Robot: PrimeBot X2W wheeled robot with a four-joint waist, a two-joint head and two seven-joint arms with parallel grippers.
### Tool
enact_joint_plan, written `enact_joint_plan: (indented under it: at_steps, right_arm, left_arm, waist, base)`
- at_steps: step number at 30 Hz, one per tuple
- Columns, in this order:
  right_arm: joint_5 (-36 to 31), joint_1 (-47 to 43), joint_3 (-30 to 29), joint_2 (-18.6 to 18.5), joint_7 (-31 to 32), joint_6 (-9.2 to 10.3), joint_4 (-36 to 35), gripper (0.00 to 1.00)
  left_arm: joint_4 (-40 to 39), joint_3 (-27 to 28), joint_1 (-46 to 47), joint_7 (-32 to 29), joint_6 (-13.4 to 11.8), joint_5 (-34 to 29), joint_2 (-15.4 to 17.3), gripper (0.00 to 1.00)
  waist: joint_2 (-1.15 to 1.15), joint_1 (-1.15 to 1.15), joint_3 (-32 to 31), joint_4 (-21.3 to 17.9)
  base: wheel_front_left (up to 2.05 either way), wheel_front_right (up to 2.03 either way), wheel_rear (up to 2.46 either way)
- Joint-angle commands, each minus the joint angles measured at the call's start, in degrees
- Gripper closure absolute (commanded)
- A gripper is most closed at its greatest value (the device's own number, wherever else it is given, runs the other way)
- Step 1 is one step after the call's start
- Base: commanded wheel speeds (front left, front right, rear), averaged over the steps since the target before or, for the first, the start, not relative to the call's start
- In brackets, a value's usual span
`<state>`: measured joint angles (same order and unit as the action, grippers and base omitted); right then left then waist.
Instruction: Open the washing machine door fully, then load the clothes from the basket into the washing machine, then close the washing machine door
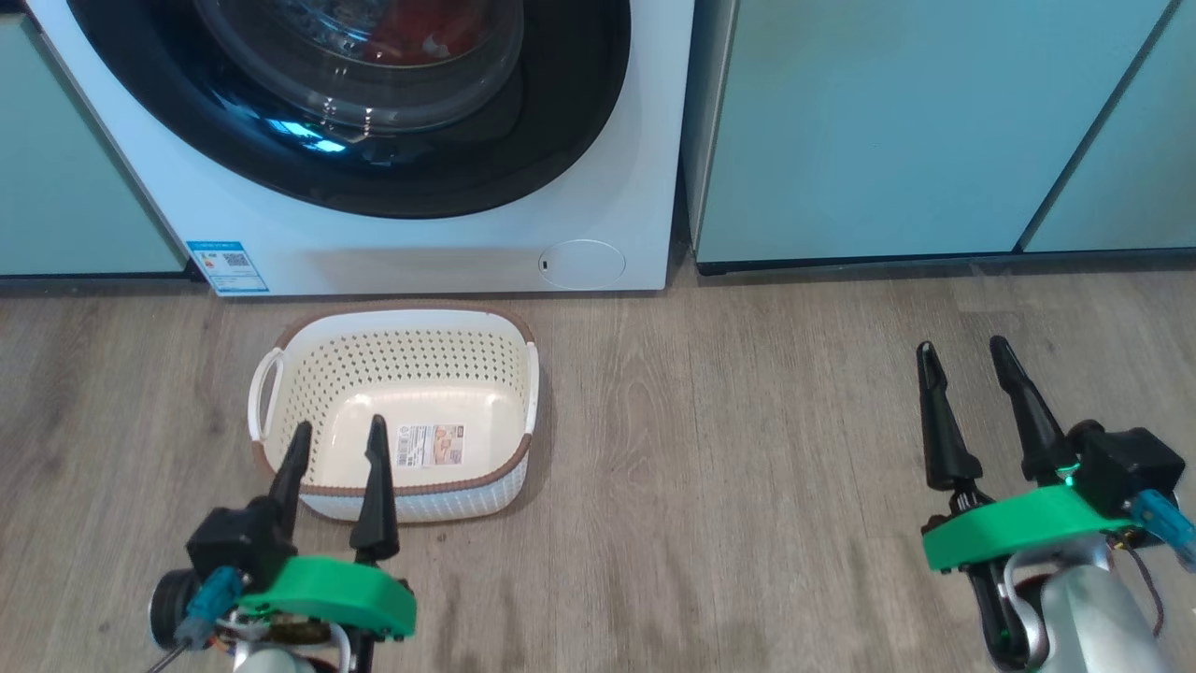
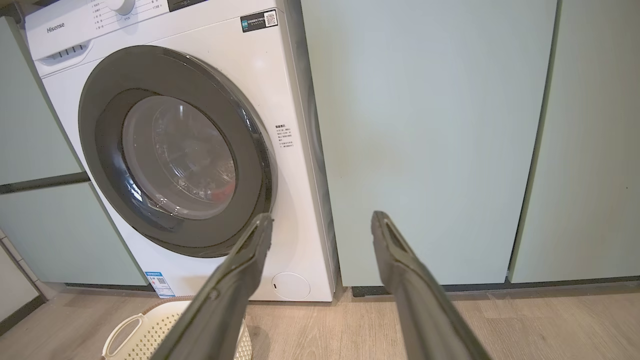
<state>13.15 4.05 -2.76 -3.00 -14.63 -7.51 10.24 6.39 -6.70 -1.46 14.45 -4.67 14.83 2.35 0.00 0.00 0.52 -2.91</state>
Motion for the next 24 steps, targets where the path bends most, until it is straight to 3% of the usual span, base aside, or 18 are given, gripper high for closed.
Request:
enact_joint_plan:
  at_steps: [1, 2, 6, 24]
  right_arm:
    - [-0.38, 1.54, 1.72, 0.13, -0.37, 0.02, -1.90, 0.00]
    - [0.01, 0.00, 0.20, 0.00, 0.00, 0.00, 0.03, 1.00]
    - [0.31, -1.14, 0.32, 0.01, 0.17, 0.00, 3.54, 1.00]
    - [11.07, -0.70, -0.25, 0.03, 3.04, 0.00, 3.56, 1.00]
  left_arm:
    - [-2.42, 2.39, 1.33, 0.55, 0.32, 0.37, 0.53, 0.00]
    - [-0.39, 0.44, 0.00, 0.00, 0.04, 0.29, 0.01, 1.00]
    - [3.11, 0.24, -0.97, -0.37, 0.03, 0.60, -0.16, 1.00]
    - [3.81, 1.68, 0.22, -2.93, 1.68, 11.38, 0.18, 1.00]
  waist:
    - [0.00, 0.00, 0.07, -0.08]
    - [0.00, 0.00, 0.08, -0.08]
    - [0.00, 0.00, 0.08, -0.07]
    - [0.00, 0.00, 0.02, 0.34]
  base:
    - [0.00, 0.00, 0.00]
    - [0.00, 0.00, 0.00]
    - [0.00, 0.00, 0.00]
    - [0.00, 0.00, 0.00]
